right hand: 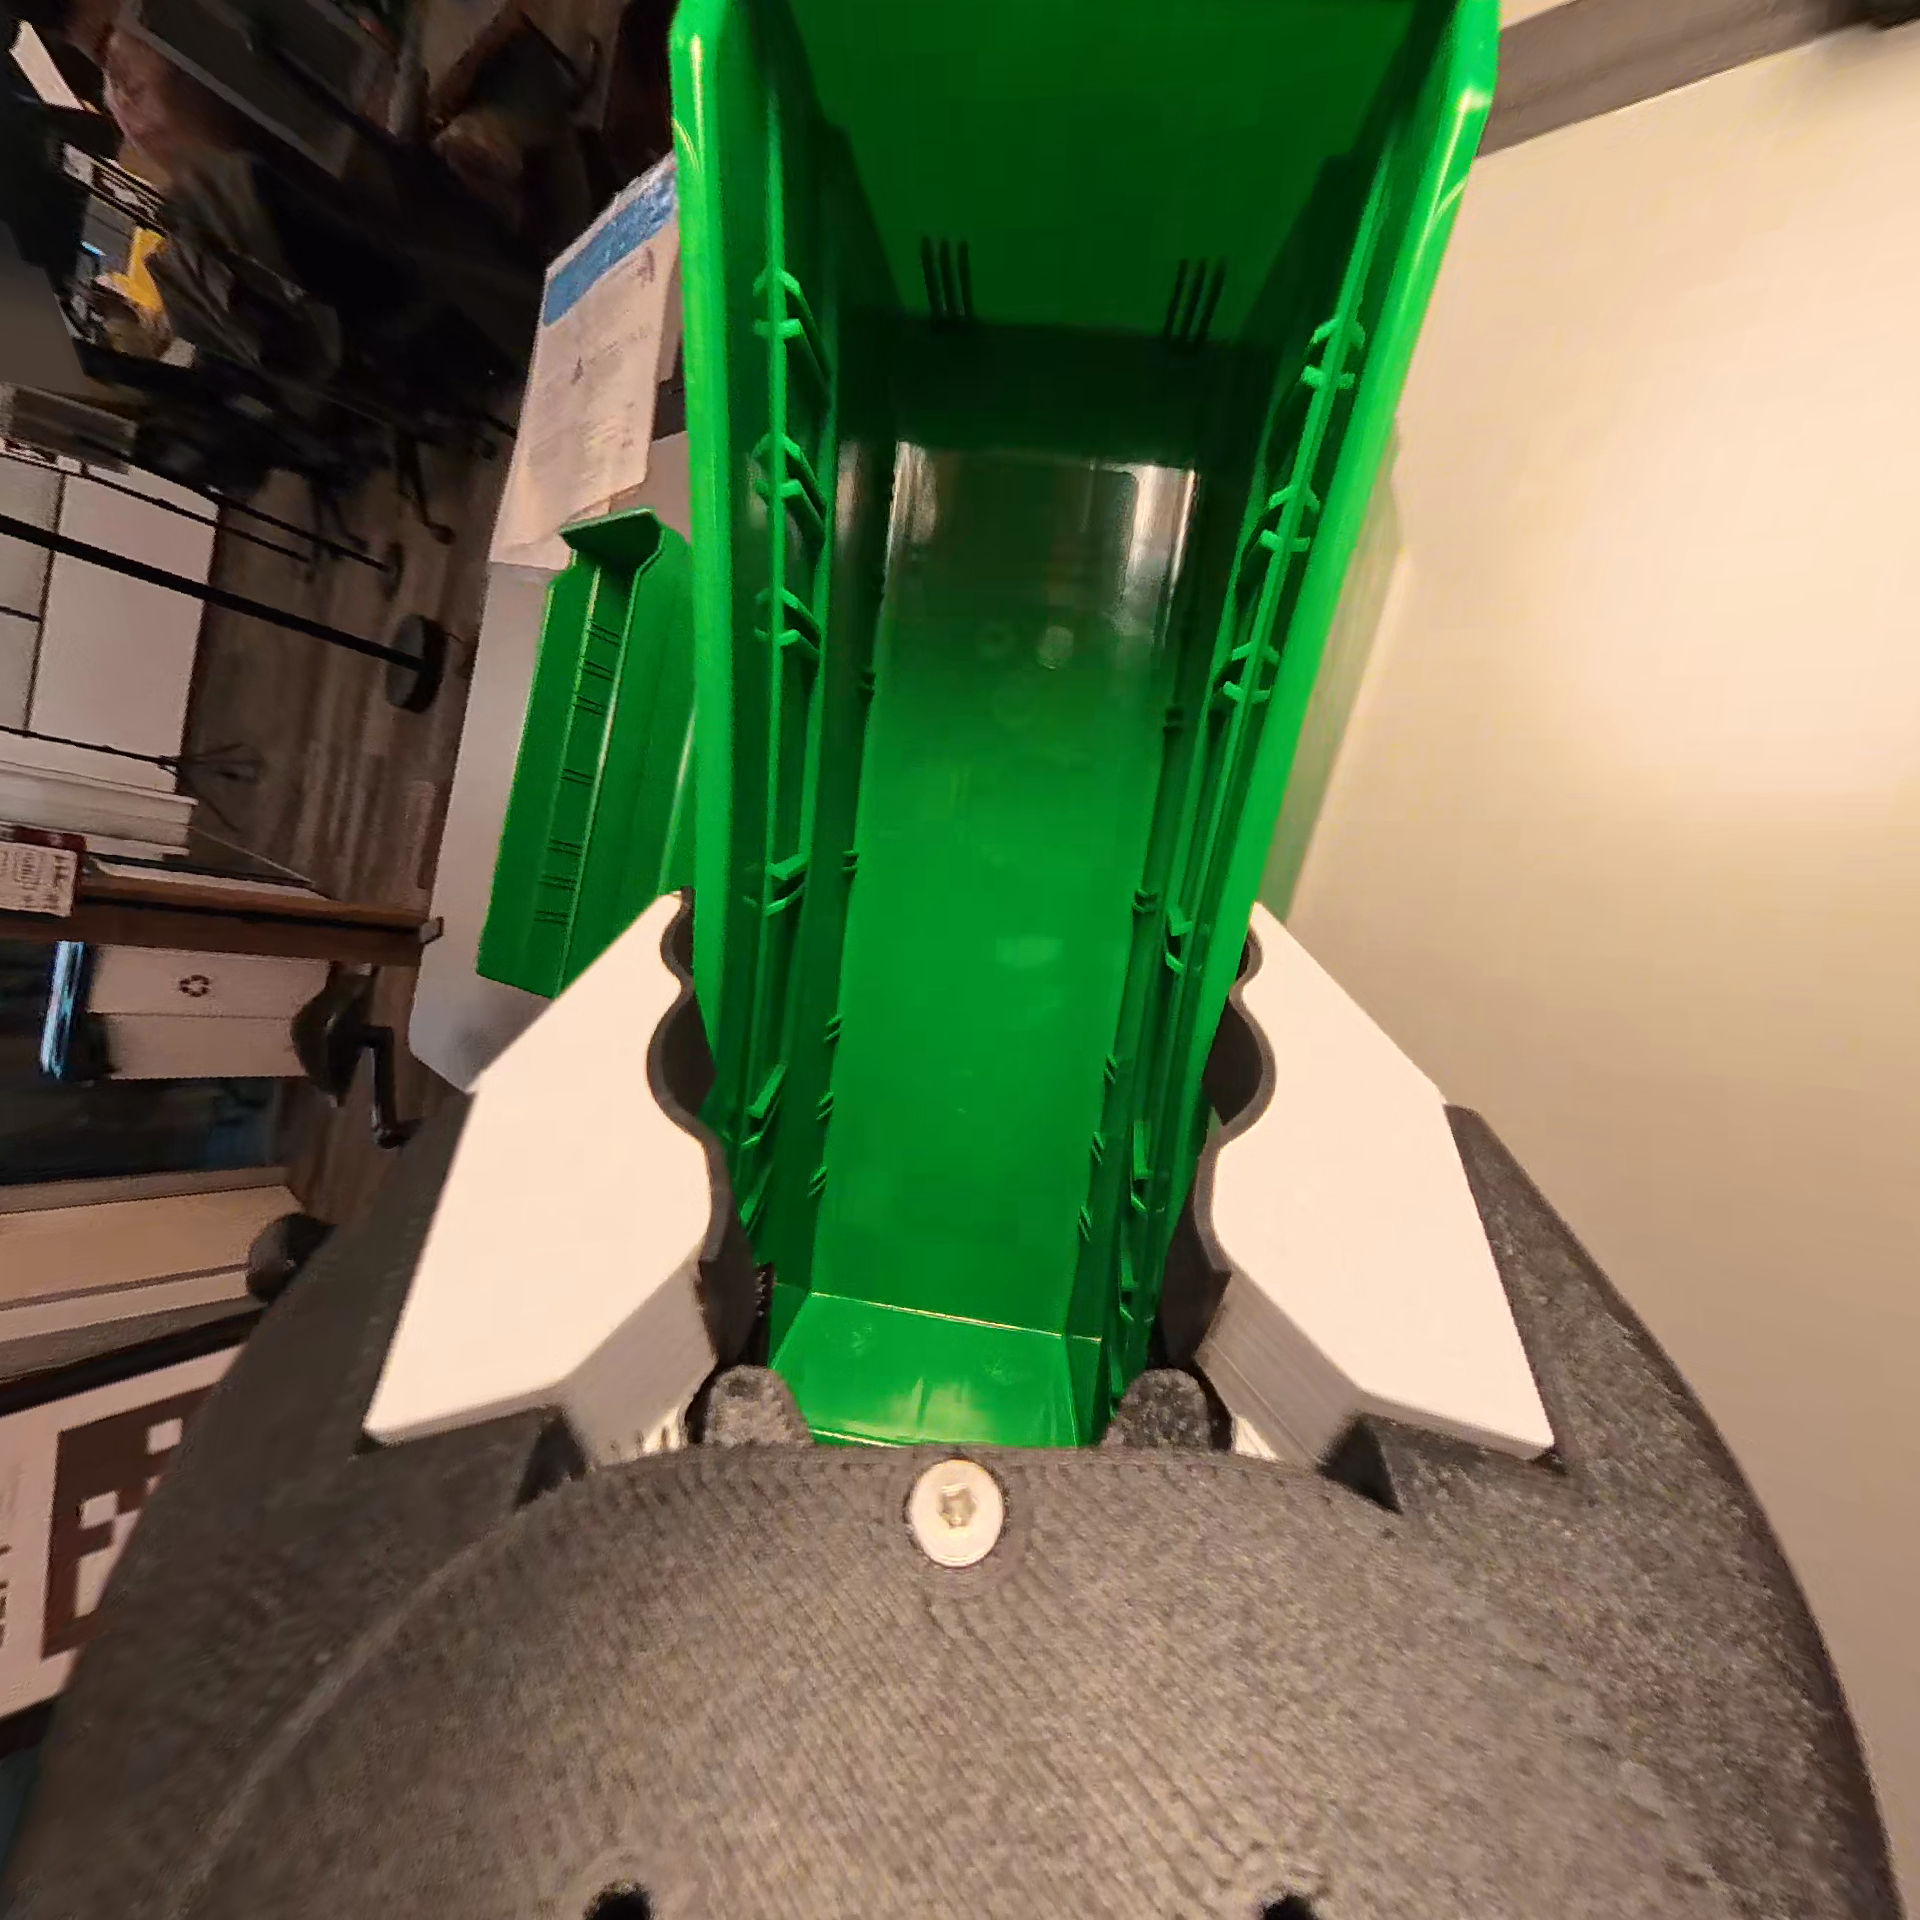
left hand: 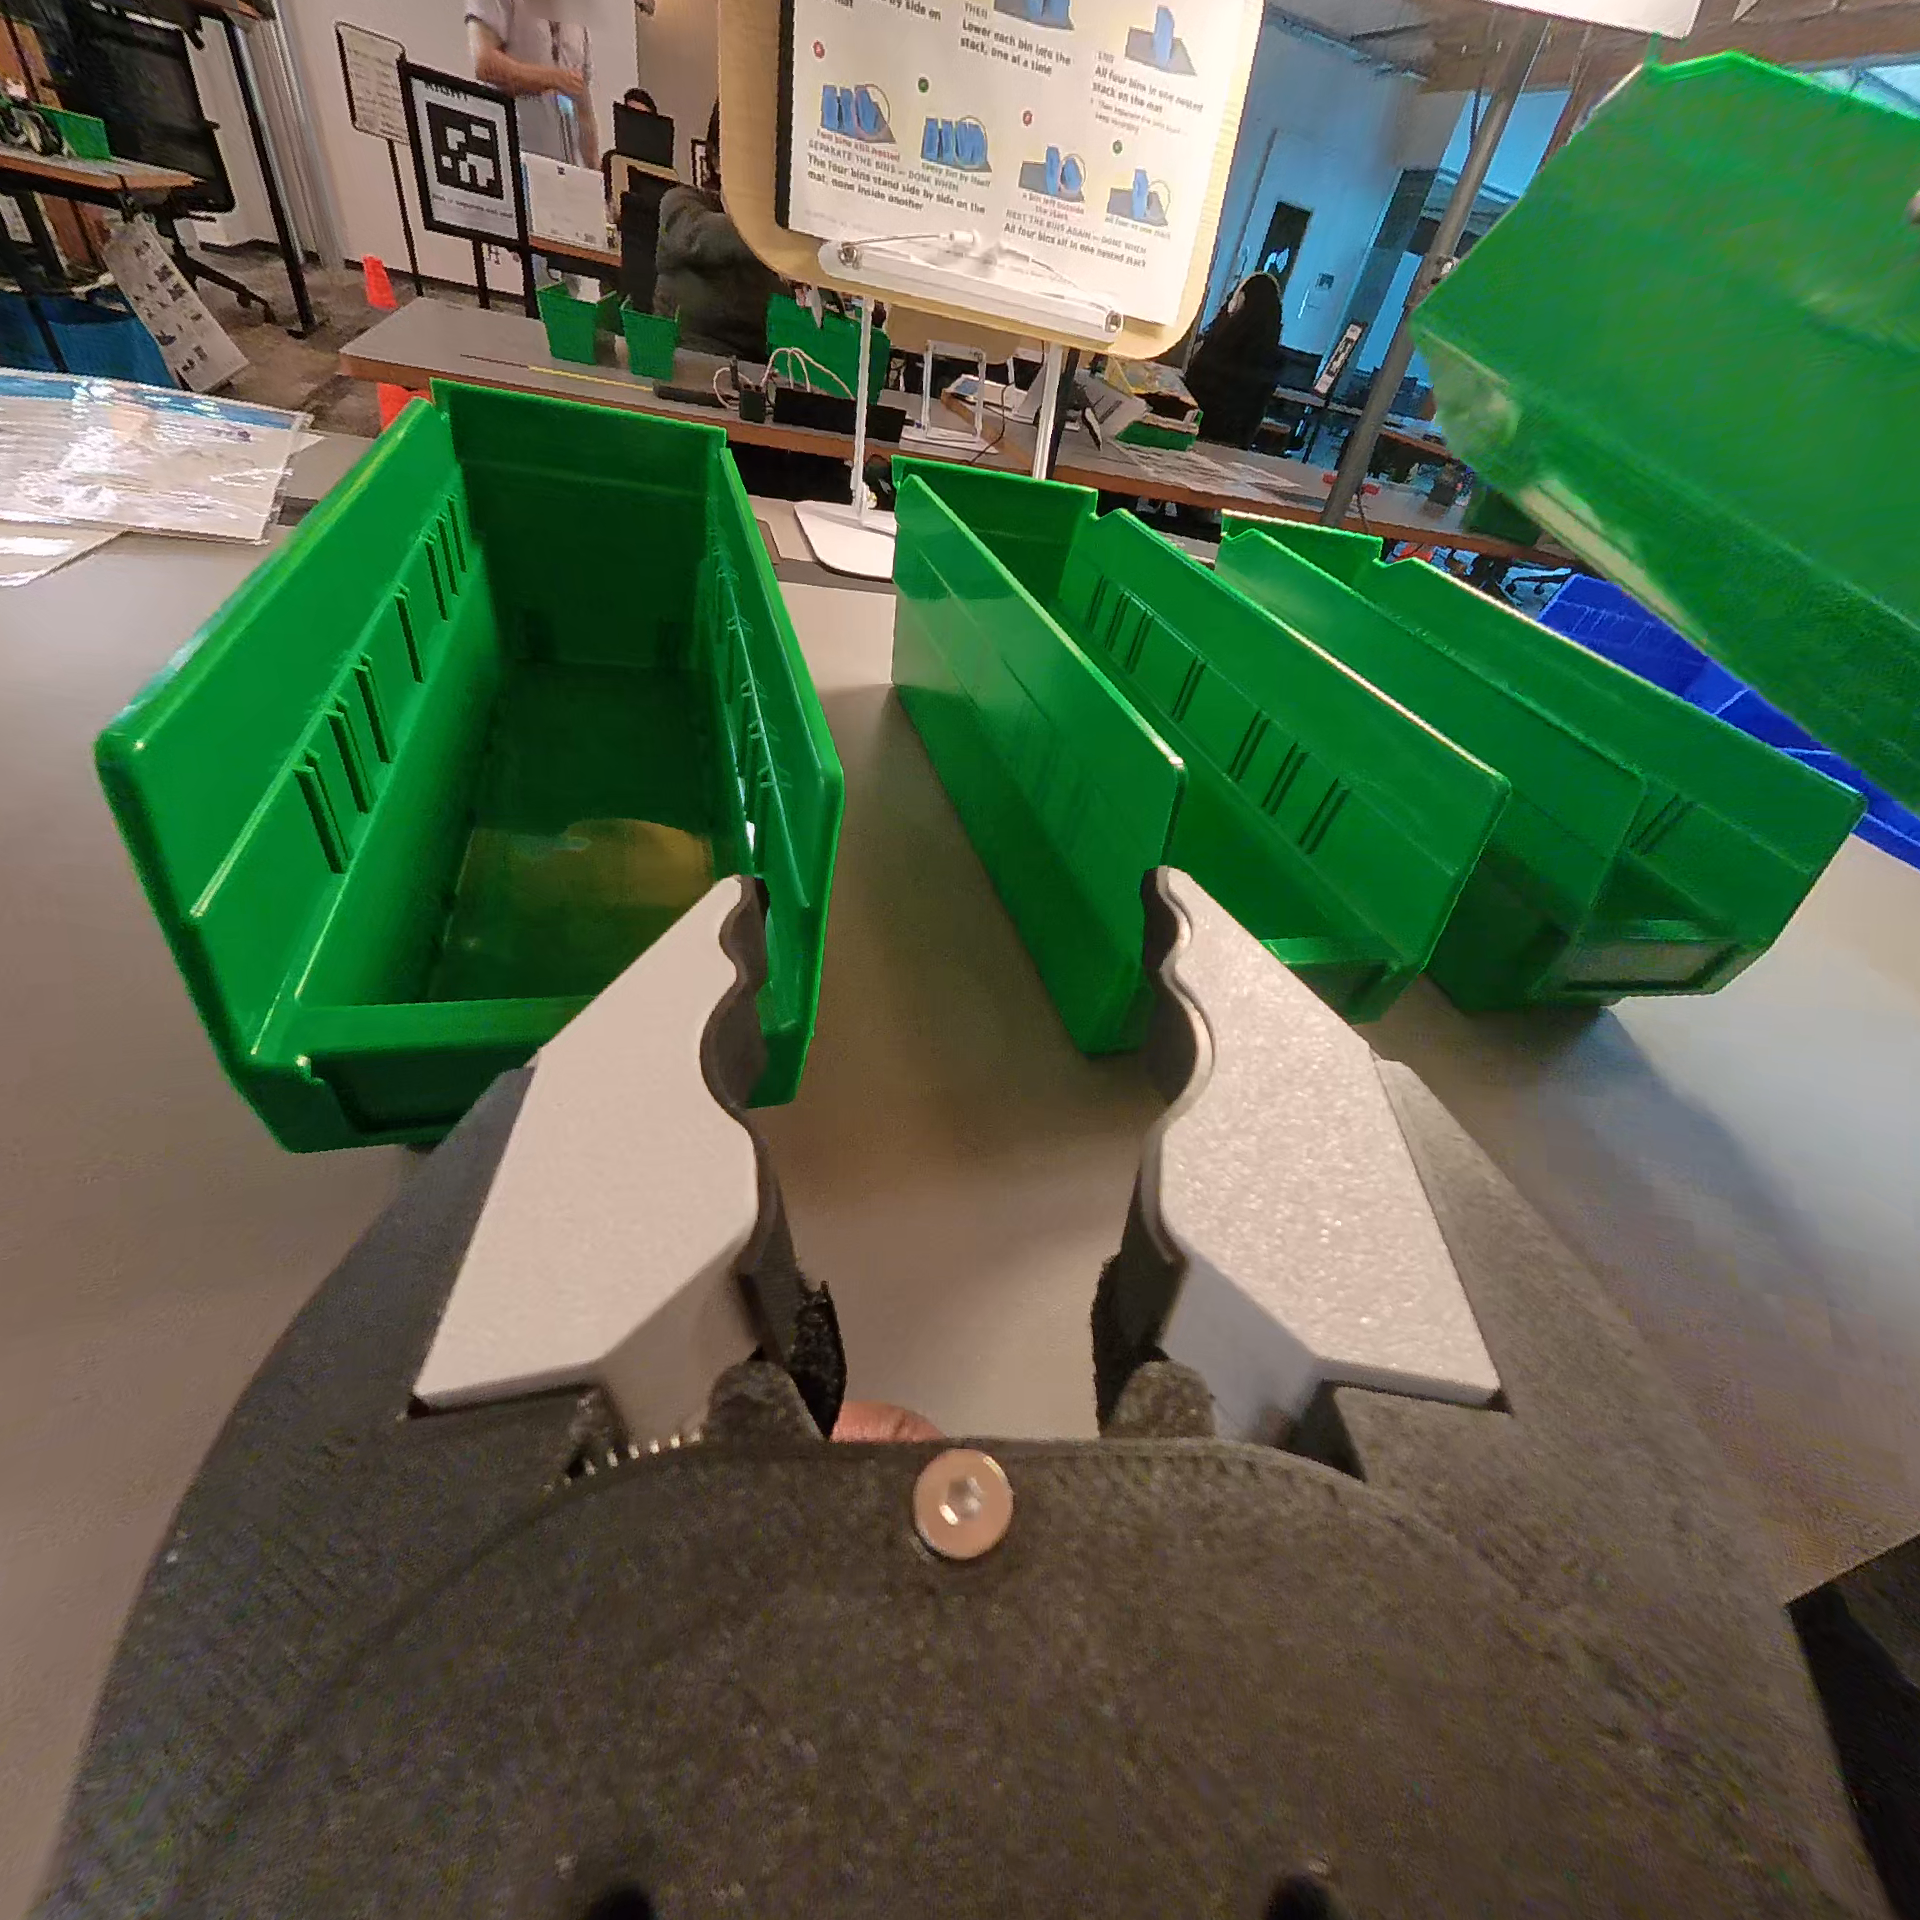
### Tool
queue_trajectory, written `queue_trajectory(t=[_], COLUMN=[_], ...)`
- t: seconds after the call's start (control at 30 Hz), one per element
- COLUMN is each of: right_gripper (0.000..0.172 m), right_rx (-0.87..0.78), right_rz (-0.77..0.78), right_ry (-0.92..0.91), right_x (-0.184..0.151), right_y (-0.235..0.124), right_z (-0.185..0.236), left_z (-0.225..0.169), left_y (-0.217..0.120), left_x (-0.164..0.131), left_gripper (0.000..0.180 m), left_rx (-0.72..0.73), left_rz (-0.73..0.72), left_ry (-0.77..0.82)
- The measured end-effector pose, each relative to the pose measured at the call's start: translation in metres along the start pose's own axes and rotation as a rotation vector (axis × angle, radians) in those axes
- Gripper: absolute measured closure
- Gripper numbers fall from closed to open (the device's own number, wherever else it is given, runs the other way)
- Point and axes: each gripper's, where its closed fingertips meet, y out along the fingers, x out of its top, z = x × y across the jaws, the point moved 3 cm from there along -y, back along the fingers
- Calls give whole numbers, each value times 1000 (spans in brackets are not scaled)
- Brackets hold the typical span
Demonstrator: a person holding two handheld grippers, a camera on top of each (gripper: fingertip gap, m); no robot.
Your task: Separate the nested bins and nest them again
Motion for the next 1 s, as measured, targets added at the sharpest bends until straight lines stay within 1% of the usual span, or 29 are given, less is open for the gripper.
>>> queue_trajectory(t=[0.1, 0.17, 0.3, 0.5, 0.63, 0.83, 1.0], right_gripper=[73, 73, 72, 70, 70, 69, 68], right_rx=[-19, -74, -233, -336, -388, -440, -451], right_rz=[18, 37, 58, 102, 110, 96, 108], right_ry=[25, 20, -32, -86, -107, -82, -83], right_x=[-7, -12, -11, -10, -5, -2, -7], right_y=[22, 34, 46, 69, 74, 73, 87], right_z=[10, 9, 2, 7, 9, 2, -3], left_z=[0, 1, 1, 1, 2, 1, 1], left_y=[-1, -1, 0, 1, 1, 2, 1], left_x=[1, 1, 0, -1, -1, -1, -1], left_gripper=[109, 109, 109, 109, 109, 109, 109], left_rx=[-3, -7, -16, -24, -28, -35, -37], left_rz=[-7, -10, 4, 11, 13, 16, 12], left_ry=[-4, -12, -27, -36, -41, -44, -47])
